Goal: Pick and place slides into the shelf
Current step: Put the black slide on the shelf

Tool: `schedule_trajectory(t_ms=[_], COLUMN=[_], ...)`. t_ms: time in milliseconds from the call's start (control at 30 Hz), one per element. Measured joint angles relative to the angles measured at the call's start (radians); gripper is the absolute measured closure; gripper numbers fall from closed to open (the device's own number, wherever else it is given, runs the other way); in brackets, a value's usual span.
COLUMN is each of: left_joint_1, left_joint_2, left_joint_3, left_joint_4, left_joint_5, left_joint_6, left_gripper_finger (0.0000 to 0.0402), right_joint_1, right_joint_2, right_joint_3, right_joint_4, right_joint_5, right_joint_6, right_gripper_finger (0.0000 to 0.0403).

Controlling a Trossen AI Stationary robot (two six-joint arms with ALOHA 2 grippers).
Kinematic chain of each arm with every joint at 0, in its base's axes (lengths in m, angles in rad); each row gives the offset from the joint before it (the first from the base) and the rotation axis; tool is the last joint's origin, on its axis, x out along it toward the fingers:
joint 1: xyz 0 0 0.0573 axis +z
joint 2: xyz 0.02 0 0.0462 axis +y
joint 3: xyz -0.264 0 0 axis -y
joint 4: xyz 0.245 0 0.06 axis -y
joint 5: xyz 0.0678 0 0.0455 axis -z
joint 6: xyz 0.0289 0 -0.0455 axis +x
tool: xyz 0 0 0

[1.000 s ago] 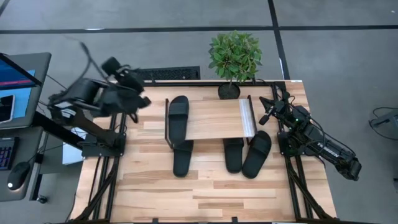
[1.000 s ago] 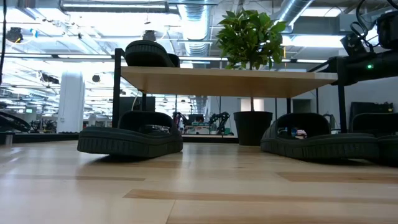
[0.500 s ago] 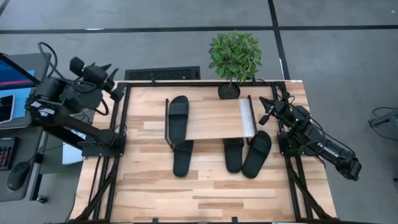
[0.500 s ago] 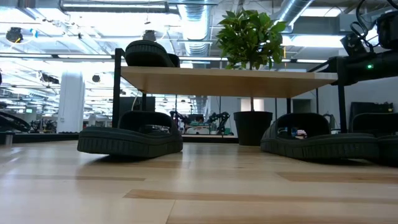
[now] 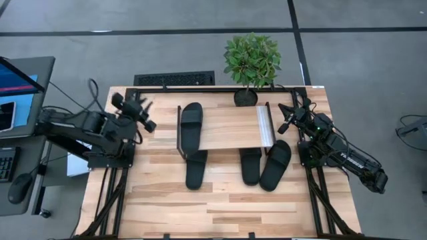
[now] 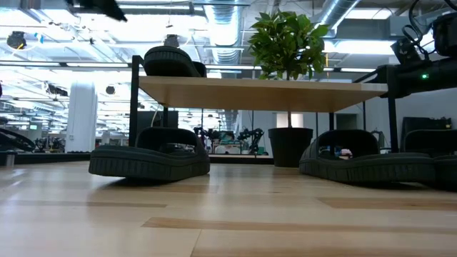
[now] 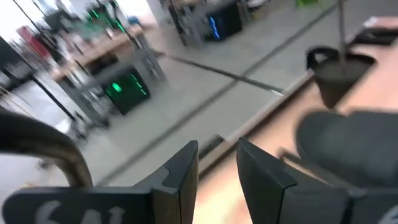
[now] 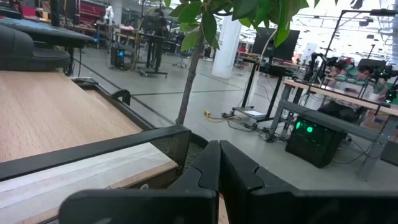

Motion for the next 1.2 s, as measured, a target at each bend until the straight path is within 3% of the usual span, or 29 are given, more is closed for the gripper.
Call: schedule_trajectory(t_ms=[300, 467, 600, 900, 1200], left_joint_1=[-0.057, -0.157, -0.267, -0.506, -0.62], left_joint_2=[-0.069, -0.1, -0.111, -0.062, 0.067], left_joint_3=[-0.145, -0.198, -0.244, -0.407, -0.453], left_joint_4=[-0.031, -0.03, -0.007, 0.219, 0.394], left_joint_5=[0.359, 0.56, 0.64, 0.686, 0.538], left_joint_6=[-0.257, -0.383, -0.489, -0.669, -0.644], left_gripper_finger=[0.0301, 0.0301, 0.0301, 0.0301, 0.0301], right_joint_1=[0.0, 0.0, 0.0, 0.0, 0.0], right_joint_2=[0.0, 0.0, 0.0, 0.0, 0.0], right_joint_3=[0.0, 0.0, 0.0, 0.0, 0.0], right_joint_4=[0.0, 0.0, 0.0, 0.0, 0.0], right_joint_5=[0.0, 0.0, 0.0, 0.0, 0.0], right_joint_6=[0.0, 0.0, 0.0, 0.0, 0.0], right_gripper_finger=[0.0403, 0.0403, 0.0403, 0.0403, 0.0403])
